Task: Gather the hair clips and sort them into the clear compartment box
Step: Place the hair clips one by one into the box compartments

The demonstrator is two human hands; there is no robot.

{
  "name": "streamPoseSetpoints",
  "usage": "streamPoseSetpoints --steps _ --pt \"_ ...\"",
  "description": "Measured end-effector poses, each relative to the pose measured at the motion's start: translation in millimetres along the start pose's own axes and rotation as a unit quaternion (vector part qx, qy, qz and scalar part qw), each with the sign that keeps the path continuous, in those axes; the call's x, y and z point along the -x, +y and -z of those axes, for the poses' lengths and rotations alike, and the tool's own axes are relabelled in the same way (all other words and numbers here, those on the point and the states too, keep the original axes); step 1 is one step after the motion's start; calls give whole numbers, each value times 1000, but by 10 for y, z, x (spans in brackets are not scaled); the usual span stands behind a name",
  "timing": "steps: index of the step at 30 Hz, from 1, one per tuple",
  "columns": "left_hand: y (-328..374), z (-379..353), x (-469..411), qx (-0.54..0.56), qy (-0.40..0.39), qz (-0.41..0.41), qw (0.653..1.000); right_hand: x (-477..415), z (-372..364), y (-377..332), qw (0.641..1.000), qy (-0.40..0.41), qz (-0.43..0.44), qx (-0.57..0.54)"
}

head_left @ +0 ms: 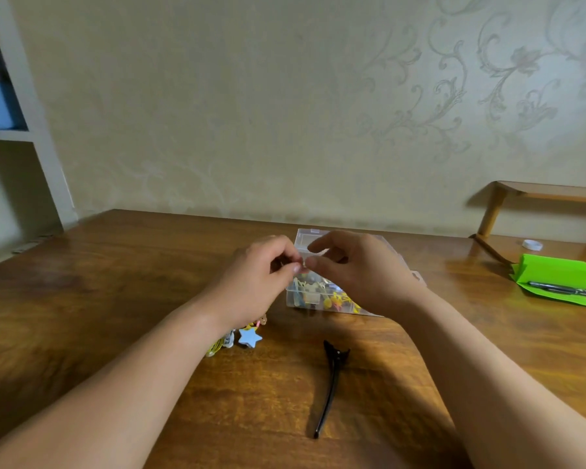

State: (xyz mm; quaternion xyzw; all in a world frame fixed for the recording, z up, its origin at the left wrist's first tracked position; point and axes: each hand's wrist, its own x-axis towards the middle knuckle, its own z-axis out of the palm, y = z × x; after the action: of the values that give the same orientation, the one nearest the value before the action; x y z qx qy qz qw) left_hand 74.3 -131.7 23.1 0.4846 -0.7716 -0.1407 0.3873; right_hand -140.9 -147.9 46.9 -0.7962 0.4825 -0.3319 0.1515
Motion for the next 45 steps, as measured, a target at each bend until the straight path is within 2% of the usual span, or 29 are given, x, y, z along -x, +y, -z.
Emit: streamPoseSetpoints --steps 4,7,13,16,22,31,35,38,41,45 --pt "42 -52 11 23 -3 -9 1000 -31 35 28 1000 6 -2 -19" --pt "-25 -13 14 53 12 26 998 -34 213 127 996 69 -47 -35" --pt "-127 10 19 28 17 57 998 56 651 327 986 103 -113 73" --pt "-123 -1 19 29 18 56 998 87 748 371 977 84 -140 139" --pt "-107 -13 15 26 22 54 998 44 606 394 953 -36 -200 223" --pt "-129 15 13 23 5 81 996 14 364 400 939 -45 -202 273" --pt "-198 118 -20 -1 11 111 994 -2 366 318 943 6 -173 283" --pt "-291 178 -40 -22 -3 150 988 2 271 60 963 46 -96 247" --pt "-372 183 -49 -20 -23 172 985 75 85 -302 986 -30 -8 165" --pt "-430 160 -52 17 -11 188 982 207 -253 -607 982 -155 46 95"
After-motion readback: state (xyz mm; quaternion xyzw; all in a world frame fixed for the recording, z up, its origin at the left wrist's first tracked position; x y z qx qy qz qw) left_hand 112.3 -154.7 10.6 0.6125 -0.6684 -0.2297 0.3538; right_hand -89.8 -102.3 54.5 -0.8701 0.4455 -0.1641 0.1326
